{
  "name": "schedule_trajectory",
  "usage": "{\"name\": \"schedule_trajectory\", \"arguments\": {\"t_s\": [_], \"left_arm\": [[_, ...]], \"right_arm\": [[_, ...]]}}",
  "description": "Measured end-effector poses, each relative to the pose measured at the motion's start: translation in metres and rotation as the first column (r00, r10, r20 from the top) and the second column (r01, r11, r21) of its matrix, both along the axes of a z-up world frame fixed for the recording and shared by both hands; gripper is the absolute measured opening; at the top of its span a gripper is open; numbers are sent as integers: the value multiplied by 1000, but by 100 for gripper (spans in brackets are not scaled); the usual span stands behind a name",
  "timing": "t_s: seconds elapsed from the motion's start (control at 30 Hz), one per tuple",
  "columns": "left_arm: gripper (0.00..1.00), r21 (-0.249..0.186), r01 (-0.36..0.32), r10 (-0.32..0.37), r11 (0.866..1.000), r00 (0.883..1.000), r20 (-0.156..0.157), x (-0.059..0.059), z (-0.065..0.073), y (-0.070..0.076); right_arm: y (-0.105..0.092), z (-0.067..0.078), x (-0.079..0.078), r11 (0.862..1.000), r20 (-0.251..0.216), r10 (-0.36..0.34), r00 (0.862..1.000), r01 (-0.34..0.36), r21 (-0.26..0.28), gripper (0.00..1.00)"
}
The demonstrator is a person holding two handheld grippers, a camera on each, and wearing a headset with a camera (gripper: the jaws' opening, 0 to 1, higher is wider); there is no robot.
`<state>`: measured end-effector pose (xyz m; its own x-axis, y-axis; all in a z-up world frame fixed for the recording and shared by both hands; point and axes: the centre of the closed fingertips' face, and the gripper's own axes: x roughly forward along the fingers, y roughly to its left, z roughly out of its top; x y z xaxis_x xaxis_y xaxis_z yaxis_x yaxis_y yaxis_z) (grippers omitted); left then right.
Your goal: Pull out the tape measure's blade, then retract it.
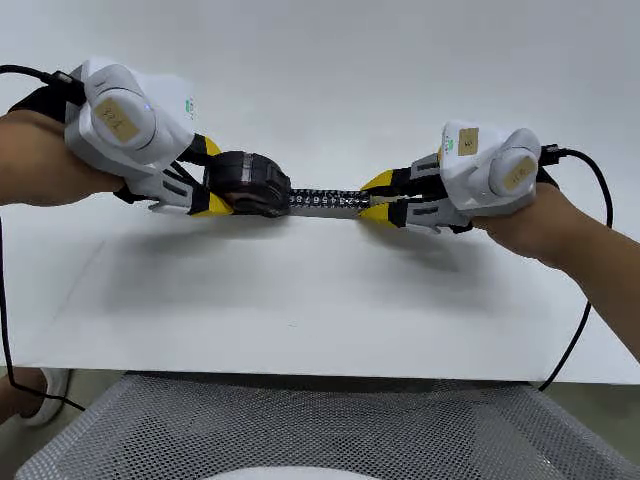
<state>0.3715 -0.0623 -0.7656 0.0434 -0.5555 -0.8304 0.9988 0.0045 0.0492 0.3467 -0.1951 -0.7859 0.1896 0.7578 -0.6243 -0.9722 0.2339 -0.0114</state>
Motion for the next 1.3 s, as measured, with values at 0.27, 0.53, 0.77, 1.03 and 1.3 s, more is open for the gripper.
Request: {"name": "schedule_trajectory", "arguments": {"t_s": [0.27,0.53,0.77,1.03,1.3], "left_arm": [[25,1,2,-2,1000,1000,-1,0,0,0],[25,2,4,-4,1000,1000,-1,0,0,0],[25,2,4,-4,1000,1000,-2,0,0,0],[25,3,7,-7,1000,1000,-3,0,0,1],[25,2,5,-5,1000,1000,-2,0,0,0]], "right_arm": [[-9,0,-2,1000,-3,-7,1000,7,-8,8],[-15,1,-3,1000,-4,-13,1000,13,-15,8],[-23,0,-4,1000,-7,-19,1000,19,-25,8],[-32,1,-5,999,-7,-24,1000,24,-36,8],[-37,1,-7,999,-4,-24,1000,23,-47,8]]}}
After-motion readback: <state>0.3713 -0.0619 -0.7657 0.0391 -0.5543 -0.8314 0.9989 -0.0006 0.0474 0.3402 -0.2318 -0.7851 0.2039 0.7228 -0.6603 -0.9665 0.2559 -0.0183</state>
